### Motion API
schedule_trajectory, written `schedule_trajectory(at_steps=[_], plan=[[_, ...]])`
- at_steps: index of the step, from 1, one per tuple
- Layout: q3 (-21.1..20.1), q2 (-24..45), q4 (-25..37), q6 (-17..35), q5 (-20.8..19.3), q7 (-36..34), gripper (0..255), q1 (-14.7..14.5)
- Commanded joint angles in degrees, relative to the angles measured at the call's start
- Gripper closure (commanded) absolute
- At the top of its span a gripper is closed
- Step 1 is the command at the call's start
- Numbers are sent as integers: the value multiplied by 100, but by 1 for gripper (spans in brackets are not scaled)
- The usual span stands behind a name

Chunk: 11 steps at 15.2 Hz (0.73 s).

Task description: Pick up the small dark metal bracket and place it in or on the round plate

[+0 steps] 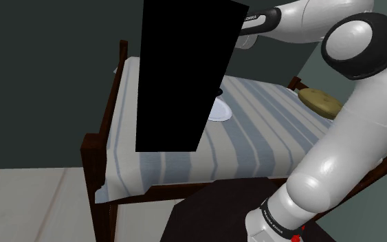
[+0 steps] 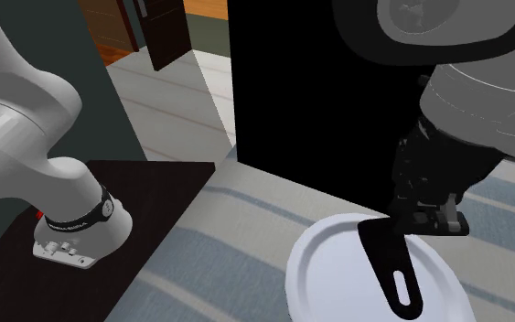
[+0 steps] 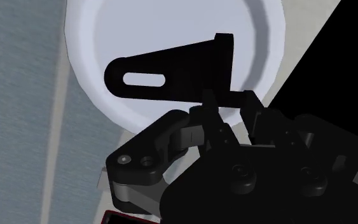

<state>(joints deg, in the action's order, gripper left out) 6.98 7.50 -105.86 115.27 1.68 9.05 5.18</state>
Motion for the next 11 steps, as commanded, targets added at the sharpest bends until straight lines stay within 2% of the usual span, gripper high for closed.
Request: schedule_trajectory(at_steps=[1, 2, 11], plan=[[17, 426, 582, -166, 58, 69, 255, 42], [23, 678, 948, -283, 91, 102, 255, 70], [9, 856, 491, 350, 125, 130, 255, 75]])
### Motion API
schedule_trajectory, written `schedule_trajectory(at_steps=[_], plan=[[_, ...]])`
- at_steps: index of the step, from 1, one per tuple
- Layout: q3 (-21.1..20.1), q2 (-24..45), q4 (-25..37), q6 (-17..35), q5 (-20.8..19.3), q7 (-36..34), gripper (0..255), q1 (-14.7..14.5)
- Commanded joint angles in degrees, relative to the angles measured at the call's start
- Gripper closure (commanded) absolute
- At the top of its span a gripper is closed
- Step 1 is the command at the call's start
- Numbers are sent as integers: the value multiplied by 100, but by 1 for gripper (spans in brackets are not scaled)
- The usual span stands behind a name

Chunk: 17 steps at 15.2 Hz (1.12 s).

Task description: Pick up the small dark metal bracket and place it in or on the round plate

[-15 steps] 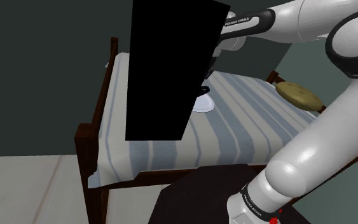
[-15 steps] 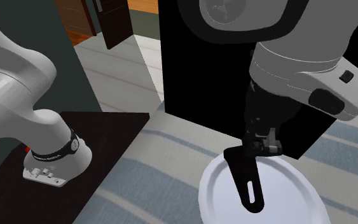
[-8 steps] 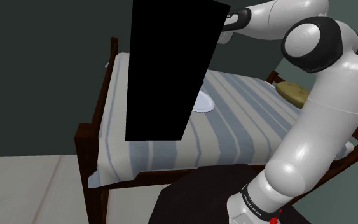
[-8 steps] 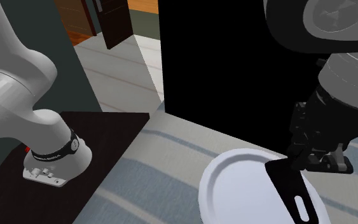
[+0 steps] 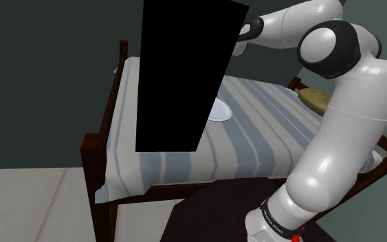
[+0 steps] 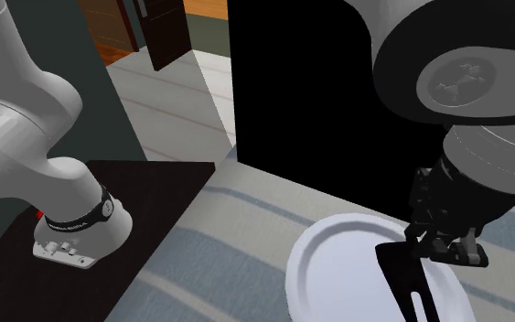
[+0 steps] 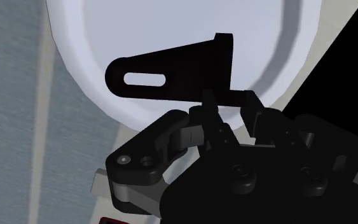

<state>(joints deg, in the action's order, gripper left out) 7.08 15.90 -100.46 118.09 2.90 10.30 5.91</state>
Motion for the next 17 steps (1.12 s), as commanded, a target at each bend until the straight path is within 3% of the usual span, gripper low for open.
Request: schedule_trajectory(at_steps=[1, 9, 17], plan=[[-2, 41, -92, 137, 9, 9, 255, 3], [-18, 280, -392, 674, 54, 43, 255, 11], [-18, 280, -391, 673, 54, 43, 255, 12]])
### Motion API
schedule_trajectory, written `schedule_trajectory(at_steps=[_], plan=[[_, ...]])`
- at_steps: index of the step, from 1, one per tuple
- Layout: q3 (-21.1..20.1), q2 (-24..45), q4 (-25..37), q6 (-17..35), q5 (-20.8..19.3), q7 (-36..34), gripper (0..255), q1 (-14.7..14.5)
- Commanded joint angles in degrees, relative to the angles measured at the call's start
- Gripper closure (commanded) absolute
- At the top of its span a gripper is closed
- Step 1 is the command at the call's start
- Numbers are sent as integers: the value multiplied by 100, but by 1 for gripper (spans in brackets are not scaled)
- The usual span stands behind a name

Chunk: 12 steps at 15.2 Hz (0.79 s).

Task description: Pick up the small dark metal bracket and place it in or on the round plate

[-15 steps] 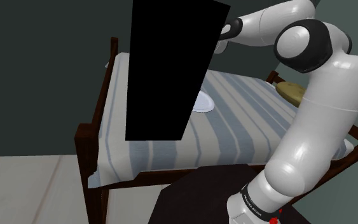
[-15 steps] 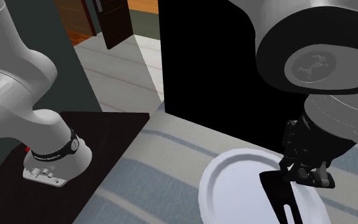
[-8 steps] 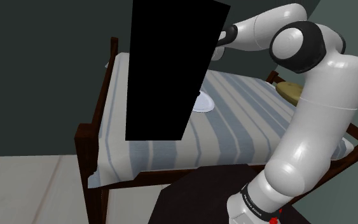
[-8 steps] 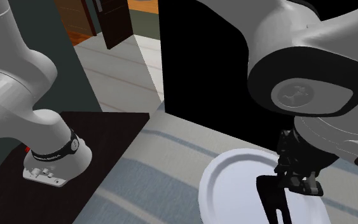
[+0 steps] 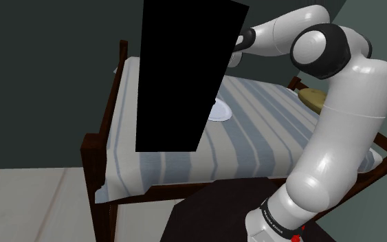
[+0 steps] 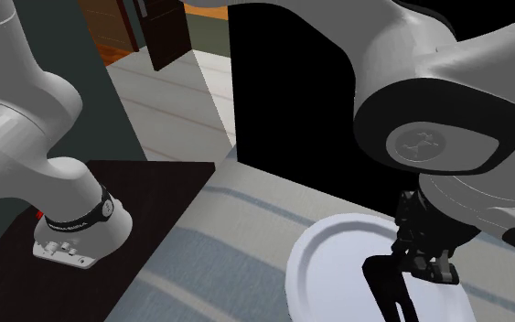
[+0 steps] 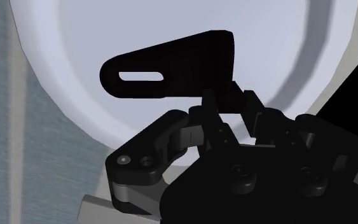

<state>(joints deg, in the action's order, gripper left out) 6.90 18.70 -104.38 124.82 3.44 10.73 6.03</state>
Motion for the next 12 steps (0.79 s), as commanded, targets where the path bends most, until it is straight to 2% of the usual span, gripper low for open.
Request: schedule_trajectory(at_steps=[1, 6, 10, 12], plan=[[0, 0, 0, 0, 0, 0, 0, 0], [0, 0, 0, 0, 0, 0, 0, 0], [21, -305, 321, -624, -55, -36, 0, -9], [21, -306, 320, -624, -55, -36, 0, -9]])
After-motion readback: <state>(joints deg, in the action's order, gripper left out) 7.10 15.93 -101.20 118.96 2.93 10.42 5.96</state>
